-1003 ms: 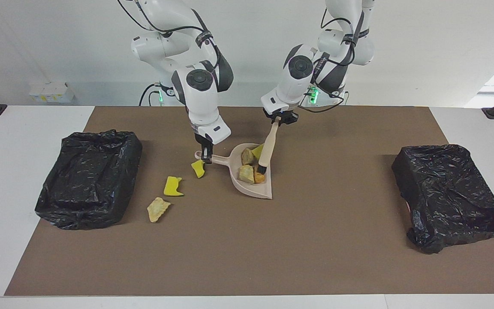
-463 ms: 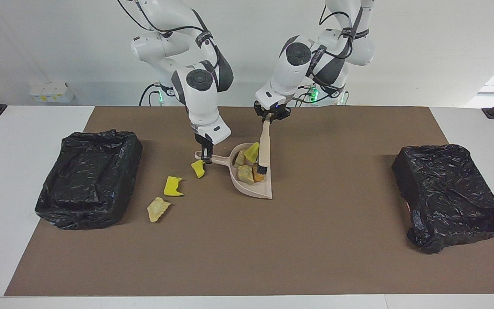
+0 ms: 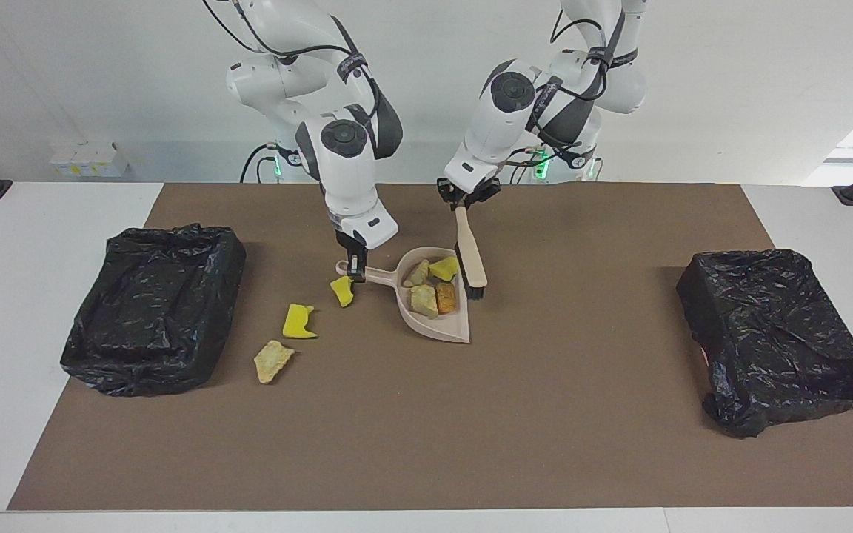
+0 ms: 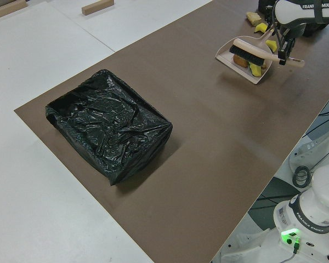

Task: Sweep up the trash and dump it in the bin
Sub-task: 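Sweep the yellow sponge and chunk into the dustpan with the brush, then carry the dustpan to the nearer bin with the right gripper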

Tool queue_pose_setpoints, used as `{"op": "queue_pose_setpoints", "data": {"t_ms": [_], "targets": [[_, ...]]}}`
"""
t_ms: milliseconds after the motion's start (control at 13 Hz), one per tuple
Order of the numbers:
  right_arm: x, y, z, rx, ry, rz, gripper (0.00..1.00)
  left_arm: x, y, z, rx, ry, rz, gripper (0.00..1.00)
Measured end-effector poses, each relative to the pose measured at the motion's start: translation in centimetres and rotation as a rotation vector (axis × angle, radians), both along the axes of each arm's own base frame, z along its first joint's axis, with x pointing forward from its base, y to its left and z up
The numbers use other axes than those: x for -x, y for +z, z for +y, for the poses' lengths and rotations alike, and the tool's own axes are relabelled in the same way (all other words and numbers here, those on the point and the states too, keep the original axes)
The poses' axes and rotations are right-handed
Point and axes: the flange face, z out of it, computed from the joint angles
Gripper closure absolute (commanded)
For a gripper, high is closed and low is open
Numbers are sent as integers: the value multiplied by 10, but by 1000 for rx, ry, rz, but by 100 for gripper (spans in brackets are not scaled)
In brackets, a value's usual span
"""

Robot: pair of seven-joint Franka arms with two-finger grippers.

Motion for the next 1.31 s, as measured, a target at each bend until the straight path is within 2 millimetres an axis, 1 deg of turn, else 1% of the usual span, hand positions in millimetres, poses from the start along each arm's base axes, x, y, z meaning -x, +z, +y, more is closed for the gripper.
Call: {"op": "queue_pose_setpoints", "data": {"t_ms": [232, 463, 540, 695, 926, 1003, 1158, 1312], "targets": [[0, -1, 0, 0, -1, 1, 100, 19, -1, -3, -63, 23, 71, 100], [0, -1, -1, -1, -3, 2, 100, 30, 4, 0, -103, 36, 114, 100], [-1, 0, -1, -2, -5, 1, 100, 36, 4, 0, -113, 34, 121, 100], [-8, 8, -5, -10, -15, -17, 100, 67, 0, -5, -137, 7, 128, 100], [-28, 37, -25, -9, 13, -28, 100, 128, -19, -11, -153, -36, 100, 100], [-34, 48, -35, -4, 24, -22, 100, 144, -28, -14, -145, -40, 76, 100], [-47, 69, -63, 2, 52, -7, 100, 169, -49, -18, -135, -58, 44, 100], [-57, 84, -94, 1, 86, 1, 100, 177, -63, -17, -124, -61, 23, 100]]}}
